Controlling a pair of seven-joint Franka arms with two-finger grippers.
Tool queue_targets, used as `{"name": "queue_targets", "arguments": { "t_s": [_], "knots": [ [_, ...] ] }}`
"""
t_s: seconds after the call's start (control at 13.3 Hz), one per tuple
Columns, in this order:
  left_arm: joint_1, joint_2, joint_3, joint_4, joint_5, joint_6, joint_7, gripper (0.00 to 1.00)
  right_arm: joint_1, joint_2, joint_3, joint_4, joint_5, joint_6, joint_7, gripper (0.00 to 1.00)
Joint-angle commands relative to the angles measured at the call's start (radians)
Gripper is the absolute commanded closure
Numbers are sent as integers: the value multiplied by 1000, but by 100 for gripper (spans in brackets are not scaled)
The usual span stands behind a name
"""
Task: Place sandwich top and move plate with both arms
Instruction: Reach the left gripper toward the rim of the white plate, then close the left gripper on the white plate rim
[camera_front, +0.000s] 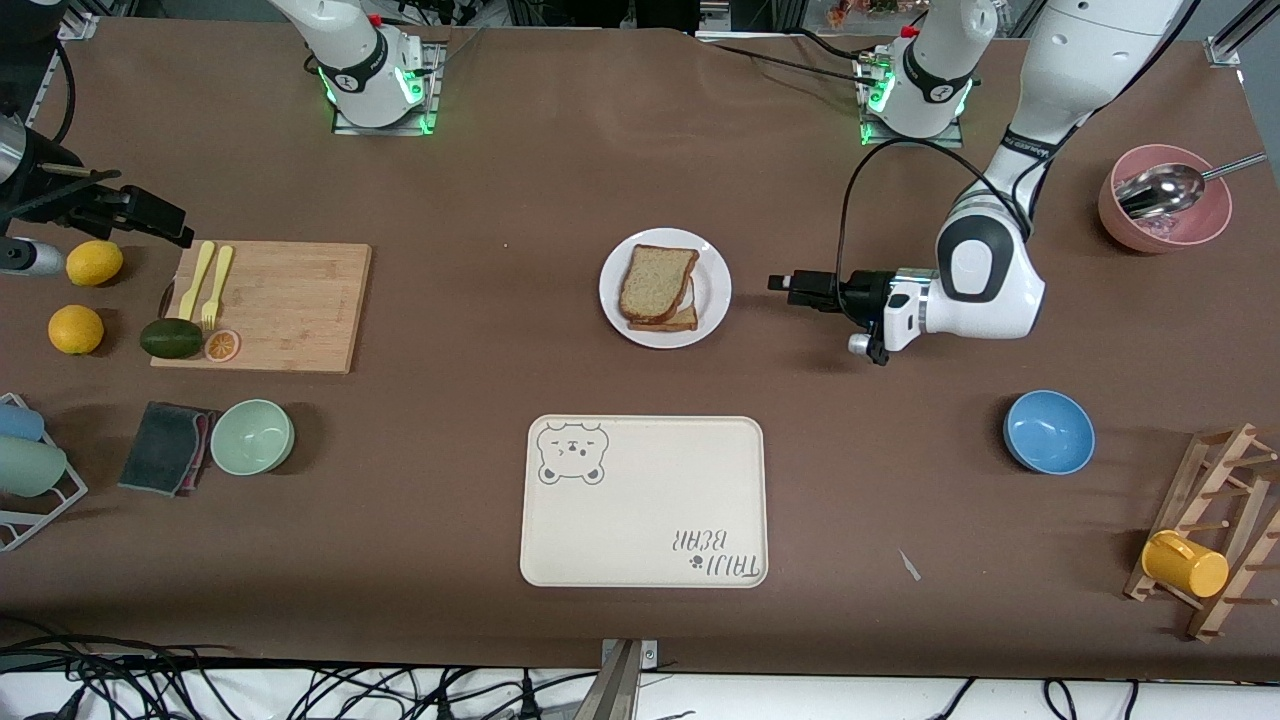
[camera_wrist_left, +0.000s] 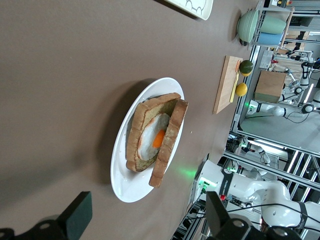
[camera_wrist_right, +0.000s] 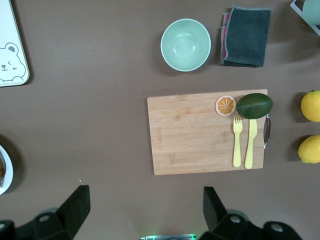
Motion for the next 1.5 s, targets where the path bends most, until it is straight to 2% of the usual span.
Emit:
{"name": "queue_targets", "arguments": {
  "t_s": [0.0,0.22,0.45,0.6,1.2,1.42],
  "knots": [
    [-32,34,-9,-5,-68,79,35,0,-4,-6,2,-6,11,-5,1,0],
    [-34,57,-17,-37,-200,86,163,0,-4,-6,2,-6,11,-6,1,0],
    [-46,66,-18,-55,-242,87,214,0,-4,-6,2,-6,11,-1,1,0],
    [-60,69,-18,-78,-318,89,282,0,-4,-6,2,-6,11,-3,1,0],
    [-120,97,-18,-89,-359,148,297,0,-4,-6,1,-6,11,-5,1,0],
    [-140,115,-18,-89,-428,150,351,1,-4,-6,2,-6,11,-5,1,0]
  ]
}}
